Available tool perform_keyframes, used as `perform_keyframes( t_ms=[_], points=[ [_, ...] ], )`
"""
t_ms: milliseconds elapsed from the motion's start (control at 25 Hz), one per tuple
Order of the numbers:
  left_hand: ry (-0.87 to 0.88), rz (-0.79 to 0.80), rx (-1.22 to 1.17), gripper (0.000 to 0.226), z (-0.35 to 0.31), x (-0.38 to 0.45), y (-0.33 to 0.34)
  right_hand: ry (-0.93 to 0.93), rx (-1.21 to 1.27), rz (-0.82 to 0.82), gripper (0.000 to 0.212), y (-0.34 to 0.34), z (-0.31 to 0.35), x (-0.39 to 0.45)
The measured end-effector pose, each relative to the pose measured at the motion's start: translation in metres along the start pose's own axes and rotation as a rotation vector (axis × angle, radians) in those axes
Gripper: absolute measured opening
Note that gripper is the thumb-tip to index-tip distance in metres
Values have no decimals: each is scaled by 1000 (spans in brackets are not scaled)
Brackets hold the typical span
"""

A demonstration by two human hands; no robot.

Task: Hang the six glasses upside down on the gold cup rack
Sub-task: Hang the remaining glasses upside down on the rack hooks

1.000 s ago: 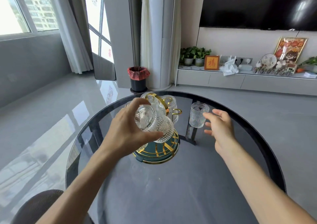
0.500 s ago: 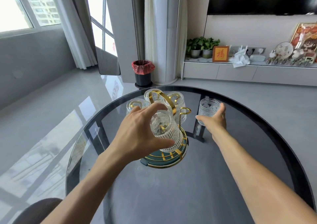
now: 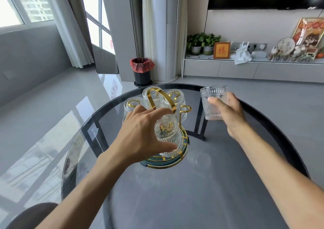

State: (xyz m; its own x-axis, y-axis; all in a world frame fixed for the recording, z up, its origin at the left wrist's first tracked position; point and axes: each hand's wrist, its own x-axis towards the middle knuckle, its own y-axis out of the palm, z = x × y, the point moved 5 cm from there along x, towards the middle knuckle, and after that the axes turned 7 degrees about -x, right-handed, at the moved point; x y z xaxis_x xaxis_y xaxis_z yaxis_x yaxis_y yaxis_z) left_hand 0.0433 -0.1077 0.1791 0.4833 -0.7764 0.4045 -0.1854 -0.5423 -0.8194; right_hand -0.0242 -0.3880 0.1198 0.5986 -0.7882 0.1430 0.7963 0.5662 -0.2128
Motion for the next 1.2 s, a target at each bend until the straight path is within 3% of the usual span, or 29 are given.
perform_keyframes(
  t_ms=[120, 400, 720, 920, 1040, 1200],
  points=[
    [-8, 14, 56, 87, 0, 2, 5, -135, -213, 93, 73, -33, 56, -11],
    [-22, 78, 113, 75, -1, 3, 9, -498, -841, 270, 62, -26, 141, -52],
    [-17, 36, 73, 74, 4, -7, 12, -509, -1156, 484, 68, 33, 148, -52],
    [-12, -57, 13, 69, 16, -21, 3, -530, -1126, 572, 68, 58, 130, -52],
    [-109, -177, -124, 70, 27, -34, -1, -533, -1090, 597, 65, 63, 121, -57],
    [-300, -234, -386, 95, 45, -47, 11, -519, -972, 647, 41, 64, 126, -61]
  ],
)
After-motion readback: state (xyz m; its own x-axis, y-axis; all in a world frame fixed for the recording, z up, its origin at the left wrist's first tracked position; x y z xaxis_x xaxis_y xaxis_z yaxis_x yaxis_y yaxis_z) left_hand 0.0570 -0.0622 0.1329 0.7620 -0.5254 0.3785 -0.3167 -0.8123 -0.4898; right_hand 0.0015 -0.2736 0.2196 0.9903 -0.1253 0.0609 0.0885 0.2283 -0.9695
